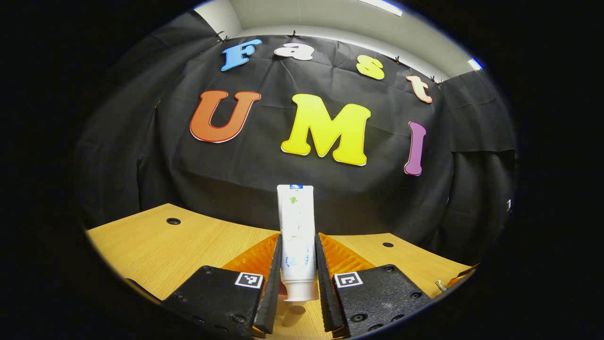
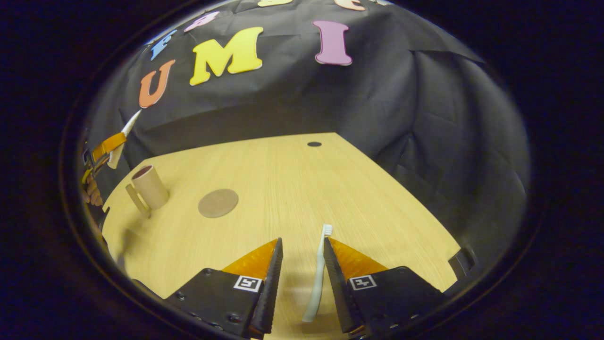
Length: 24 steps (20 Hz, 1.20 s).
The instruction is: Put the toothbrush and toothpaste on the desktop into the cup, then pick up the cup and place it on the coaster on the desktop.
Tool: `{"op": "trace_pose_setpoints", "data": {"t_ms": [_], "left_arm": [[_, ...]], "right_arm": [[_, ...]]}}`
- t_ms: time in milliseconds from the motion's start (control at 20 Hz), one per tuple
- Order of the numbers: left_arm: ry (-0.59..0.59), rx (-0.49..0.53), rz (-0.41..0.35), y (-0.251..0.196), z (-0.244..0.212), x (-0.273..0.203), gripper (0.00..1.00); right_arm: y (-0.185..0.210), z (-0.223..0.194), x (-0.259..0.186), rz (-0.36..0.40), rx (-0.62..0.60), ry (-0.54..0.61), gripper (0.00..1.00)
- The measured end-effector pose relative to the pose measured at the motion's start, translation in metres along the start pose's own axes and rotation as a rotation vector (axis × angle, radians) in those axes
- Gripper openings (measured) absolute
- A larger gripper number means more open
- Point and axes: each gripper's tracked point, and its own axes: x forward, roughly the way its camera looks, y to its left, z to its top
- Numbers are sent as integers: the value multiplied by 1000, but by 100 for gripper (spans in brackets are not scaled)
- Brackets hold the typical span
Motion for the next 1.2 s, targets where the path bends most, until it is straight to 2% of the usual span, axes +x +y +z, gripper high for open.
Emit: {"op": "trace_pose_setpoints", "data": {"t_ms": [100, 150, 250, 300, 350, 400, 500, 600, 700, 750, 800, 850, 950, 1150, 1200], "left_arm": [[-5, 5, -2, -1, 2, -1, 40], [-10, 6, 2, 1, 2, -3, 41], [-22, 9, 7, 2, 3, -6, 40], [-20, 15, 13, 4, 2, -8, 40], [-18, 20, 17, 5, 0, -10, 41], [-18, 20, 22, 7, -2, -12, 41], [-22, 10, 25, 10, -2, -13, 40], [-17, -1, 34, 13, -6, -12, 41], [-10, -13, 29, 11, -8, -13, 41], [-8, -15, 28, 10, -8, -13, 41], [-12, -15, 26, 9, -7, -14, 46], [-16, -14, 26, 9, -4, -14, 41], [-19, -5, 28, 10, -4, -15, 41], [-23, 15, 32, 13, -1, -15, 41], [-18, 21, 36, 15, -2, -15, 46]], "right_arm": [[-3, -7, 11, 18, -10, 92, 41], [-5, -9, 12, 25, -21, 135, 47], [-8, -20, 17, 24, -43, 244, 47], [-7, -26, 19, 30, -45, 305, 42], [-5, -32, 16, 51, -48, 371, 42], [-8, -30, 17, 42, -36, 389, 46], [-10, -30, 15, 55, -54, 461, 27], [-5, -34, 13, 77, -91, 520, 26], [-4, -33, 9, 78, -123, 560, 9], [-5, -31, 9, 81, -121, 571, 6], [-6, -31, 11, 86, -119, 584, 6], [-7, -30, 10, 94, -112, 584, 3], [-5, -31, 11, 101, -104, 560, 1], [-2, -24, 8, 89, -145, 409, 1], [1, -23, 7, 104, -141, 371, 1]]}}
